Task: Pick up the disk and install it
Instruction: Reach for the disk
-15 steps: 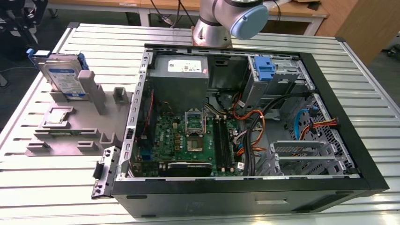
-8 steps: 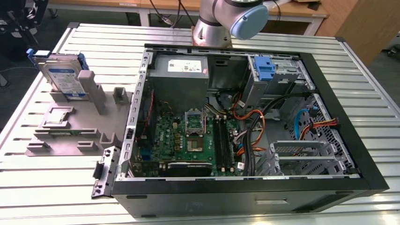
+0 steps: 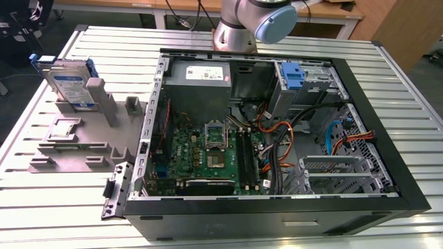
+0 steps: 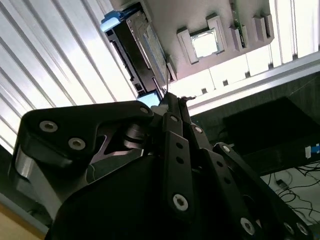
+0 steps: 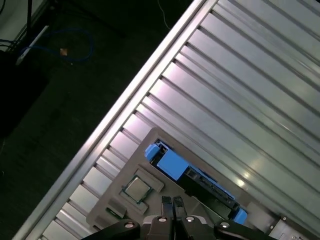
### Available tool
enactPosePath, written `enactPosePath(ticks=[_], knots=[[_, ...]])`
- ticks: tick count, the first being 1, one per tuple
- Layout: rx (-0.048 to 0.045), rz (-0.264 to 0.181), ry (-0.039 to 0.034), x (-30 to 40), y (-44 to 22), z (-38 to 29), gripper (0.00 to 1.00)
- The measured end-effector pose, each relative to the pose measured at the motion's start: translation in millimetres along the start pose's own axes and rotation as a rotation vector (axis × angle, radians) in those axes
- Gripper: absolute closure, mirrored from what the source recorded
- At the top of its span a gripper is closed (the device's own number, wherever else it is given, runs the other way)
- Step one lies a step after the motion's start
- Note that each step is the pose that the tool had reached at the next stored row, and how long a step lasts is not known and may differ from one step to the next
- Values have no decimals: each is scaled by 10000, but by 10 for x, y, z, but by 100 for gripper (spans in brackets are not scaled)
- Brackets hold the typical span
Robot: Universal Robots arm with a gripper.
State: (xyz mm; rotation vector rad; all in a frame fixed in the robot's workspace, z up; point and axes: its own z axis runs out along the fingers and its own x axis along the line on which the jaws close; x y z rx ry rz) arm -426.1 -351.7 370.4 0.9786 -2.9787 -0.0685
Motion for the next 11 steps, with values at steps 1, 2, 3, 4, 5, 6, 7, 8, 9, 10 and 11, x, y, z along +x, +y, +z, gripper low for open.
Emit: enactPosePath(ticks=[1,2,3,4,5,6,7,8,9,10,11], knots=[[0,-73,2,-3,3,2,85],[-1,-135,5,-5,7,3,85],[-2,-199,6,-7,9,6,85],[-2,-276,9,-8,11,7,85],[-3,-382,14,-9,12,9,85],[-4,-534,21,-9,12,10,85],[-6,-687,30,-10,13,11,85],[-7,-843,36,-10,13,13,85],[-9,-1000,43,-10,13,14,85],[-10,-1144,49,-9,13,16,85],[-11,-1258,55,-9,14,16,85]])
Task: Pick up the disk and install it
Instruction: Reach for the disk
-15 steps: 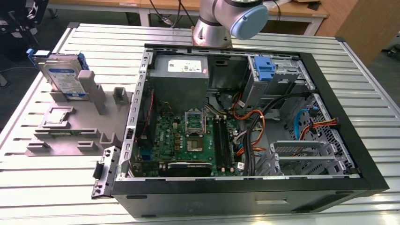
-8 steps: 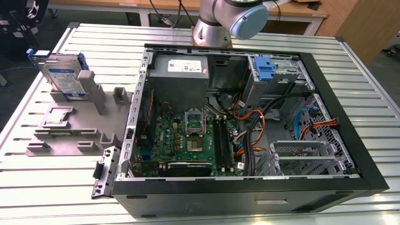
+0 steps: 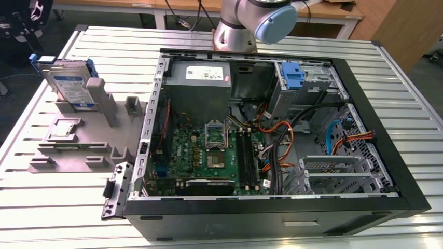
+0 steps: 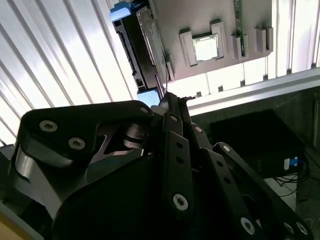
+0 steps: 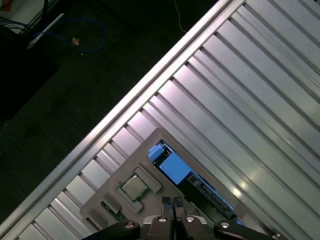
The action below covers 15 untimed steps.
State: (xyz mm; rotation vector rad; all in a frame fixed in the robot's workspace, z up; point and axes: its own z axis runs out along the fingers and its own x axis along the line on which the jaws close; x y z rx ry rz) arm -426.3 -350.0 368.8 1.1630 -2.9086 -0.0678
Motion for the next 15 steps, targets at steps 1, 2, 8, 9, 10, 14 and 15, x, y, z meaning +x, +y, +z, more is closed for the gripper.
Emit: enactPosePath(ticks=[1,2,8,9,10,14,15], knots=[[-1,-91,5,0,2,1,85],[-2,-182,9,0,3,2,85],[-7,-938,40,1,6,15,85],[-9,-1105,47,1,6,18,85],[-10,-1291,54,1,6,21,85],[-16,-1984,85,1,5,32,85],[-18,-2152,92,1,5,34,85]])
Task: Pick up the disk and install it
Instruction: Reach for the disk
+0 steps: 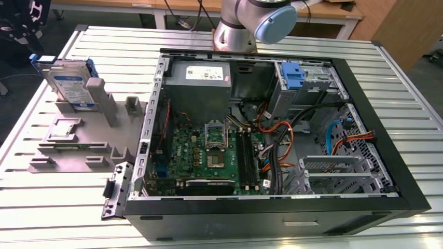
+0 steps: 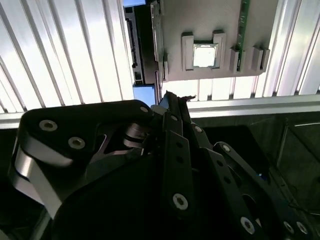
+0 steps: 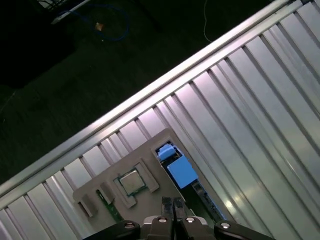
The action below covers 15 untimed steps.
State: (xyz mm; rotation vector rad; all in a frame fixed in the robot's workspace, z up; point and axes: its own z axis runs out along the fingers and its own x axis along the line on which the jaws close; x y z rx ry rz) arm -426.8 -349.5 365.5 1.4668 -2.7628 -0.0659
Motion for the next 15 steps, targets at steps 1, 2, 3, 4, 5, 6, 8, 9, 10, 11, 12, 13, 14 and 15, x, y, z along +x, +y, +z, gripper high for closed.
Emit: enactPosePath(ticks=[1,2,3,4,5,6,8,9,10,11,12,13,14,15], knots=[[-1,-164,7,0,0,2,85],[-2,-318,13,0,0,5,85],[-3,-478,19,-1,0,7,85],[-4,-619,25,-2,1,9,85],[-5,-747,30,-3,3,11,85],[-7,-858,36,-6,4,11,85],[-9,-1029,44,-18,12,14,85],[-9,-1078,46,-30,20,16,85],[-9,-1106,47,-49,33,17,85],[-10,-1129,48,-69,46,19,85],[-9,-1149,49,-85,56,21,85],[-9,-1163,49,-97,65,22,85],[-9,-1174,50,-104,70,22,85],[-9,-1177,50,-104,70,23,85]])
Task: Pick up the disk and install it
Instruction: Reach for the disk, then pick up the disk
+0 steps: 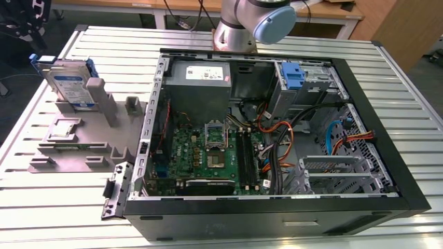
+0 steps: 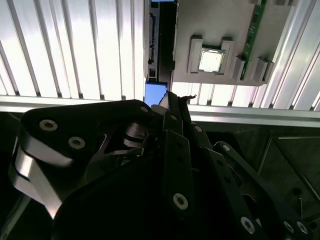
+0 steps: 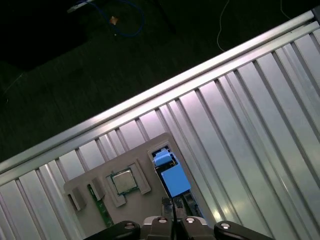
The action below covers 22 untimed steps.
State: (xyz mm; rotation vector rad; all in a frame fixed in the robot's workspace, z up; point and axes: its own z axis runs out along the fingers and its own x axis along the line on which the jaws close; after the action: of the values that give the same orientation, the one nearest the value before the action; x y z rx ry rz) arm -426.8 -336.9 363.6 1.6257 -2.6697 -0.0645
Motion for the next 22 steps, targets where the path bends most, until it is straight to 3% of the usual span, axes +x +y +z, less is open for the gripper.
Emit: enactPosePath(ticks=[15,22], knots=[[-1,-11,1,0,0,1,85],[-11,-1115,49,0,0,7,85]])
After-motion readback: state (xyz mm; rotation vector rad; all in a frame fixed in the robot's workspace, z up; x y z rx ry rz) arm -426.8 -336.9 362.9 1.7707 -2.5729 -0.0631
